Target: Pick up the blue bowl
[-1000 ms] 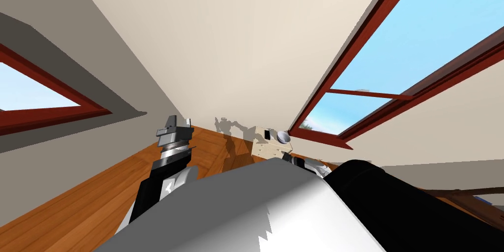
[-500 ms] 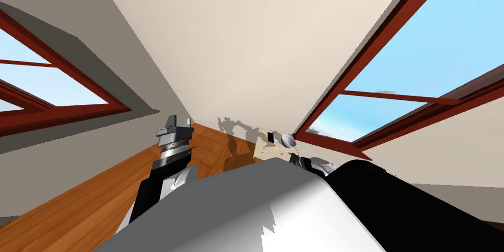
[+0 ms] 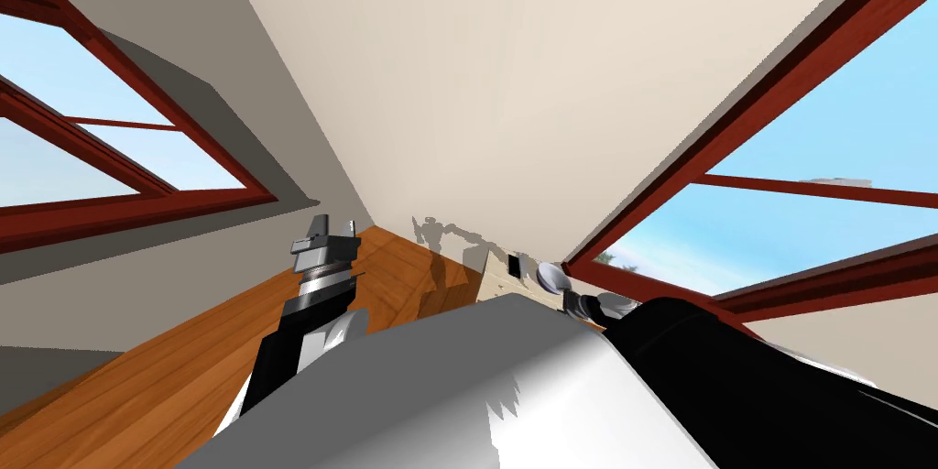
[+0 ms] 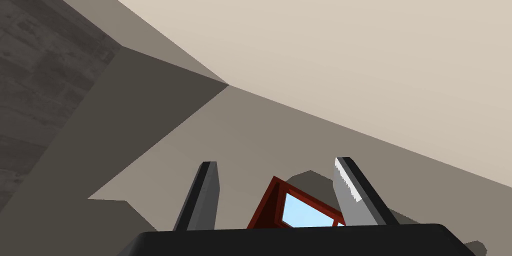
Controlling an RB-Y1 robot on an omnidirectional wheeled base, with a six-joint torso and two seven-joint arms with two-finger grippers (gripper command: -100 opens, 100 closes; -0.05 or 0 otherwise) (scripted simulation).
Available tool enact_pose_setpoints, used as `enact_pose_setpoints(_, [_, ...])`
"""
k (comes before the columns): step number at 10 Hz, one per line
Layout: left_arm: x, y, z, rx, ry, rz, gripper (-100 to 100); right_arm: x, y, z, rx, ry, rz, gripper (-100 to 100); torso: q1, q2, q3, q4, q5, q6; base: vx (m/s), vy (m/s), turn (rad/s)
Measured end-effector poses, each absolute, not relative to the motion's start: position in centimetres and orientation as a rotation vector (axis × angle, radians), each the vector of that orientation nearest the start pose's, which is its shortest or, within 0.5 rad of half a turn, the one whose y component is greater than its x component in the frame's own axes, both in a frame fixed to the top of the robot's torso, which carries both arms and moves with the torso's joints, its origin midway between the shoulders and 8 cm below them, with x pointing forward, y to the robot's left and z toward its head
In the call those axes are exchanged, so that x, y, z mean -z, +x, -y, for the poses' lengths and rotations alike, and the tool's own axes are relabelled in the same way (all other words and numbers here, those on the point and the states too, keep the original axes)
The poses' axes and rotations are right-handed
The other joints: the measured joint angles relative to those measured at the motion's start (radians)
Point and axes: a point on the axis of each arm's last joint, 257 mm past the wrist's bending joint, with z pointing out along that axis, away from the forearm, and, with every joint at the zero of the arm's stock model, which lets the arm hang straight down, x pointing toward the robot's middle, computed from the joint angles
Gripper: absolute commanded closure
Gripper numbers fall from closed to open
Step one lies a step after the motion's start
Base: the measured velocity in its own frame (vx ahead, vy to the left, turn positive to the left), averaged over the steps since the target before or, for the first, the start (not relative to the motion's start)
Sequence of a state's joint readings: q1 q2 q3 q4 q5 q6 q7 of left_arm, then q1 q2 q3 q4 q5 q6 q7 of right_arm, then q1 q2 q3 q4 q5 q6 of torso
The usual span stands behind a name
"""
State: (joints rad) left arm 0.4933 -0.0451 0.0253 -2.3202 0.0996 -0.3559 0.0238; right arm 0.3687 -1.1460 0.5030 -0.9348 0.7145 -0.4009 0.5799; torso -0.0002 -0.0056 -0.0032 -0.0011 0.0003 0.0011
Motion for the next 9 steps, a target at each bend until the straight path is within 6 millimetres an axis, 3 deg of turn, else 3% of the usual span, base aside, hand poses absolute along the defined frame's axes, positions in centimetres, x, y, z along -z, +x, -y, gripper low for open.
enact_pose_setpoints(2, [-1.6,35.5,-30.4,1.346,-0.835,-0.569,0,47.6,12.5,64.8,0.371,-1.073,-2.624,-100,-0.001,0.000,0.000,0.000,-0.001,0.000,0.134,-0.042,0.157])
enact_pose_setpoints(3, [-1.6,35.5,-30.4,1.346,-0.835,-0.569,0,47.8,10.9,65.4,0.376,-1.106,-2.647,-100,-0.002,-0.003,-0.002,-0.001,-0.001,-0.001,0.070,-0.017,0.050])
enact_pose_setpoints(4, [-1.6,35.5,-30.4,1.346,-0.835,-0.569,0,47.8,10.8,65.5,0.378,-1.112,-2.648,0,0.000,0.001,0.000,0.000,0.000,0.000,0.000,0.000,0.000])
enact_pose_setpoints(5, [-1.6,35.5,-30.4,1.346,-0.835,-0.569,0,47.8,10.8,65.5,0.378,-1.111,-2.647,-100,0.002,0.005,0.003,0.001,0.000,0.001,0.007,0.008,-0.024])
enact_pose_setpoints(9, [-1.6,35.5,-30.4,1.347,-0.835,-0.569,0,48.7,11.3,63.8,0.368,-1.147,-2.637,-100,0.003,0.007,0.004,0.002,0.000,0.001,0.009,0.010,-0.031])
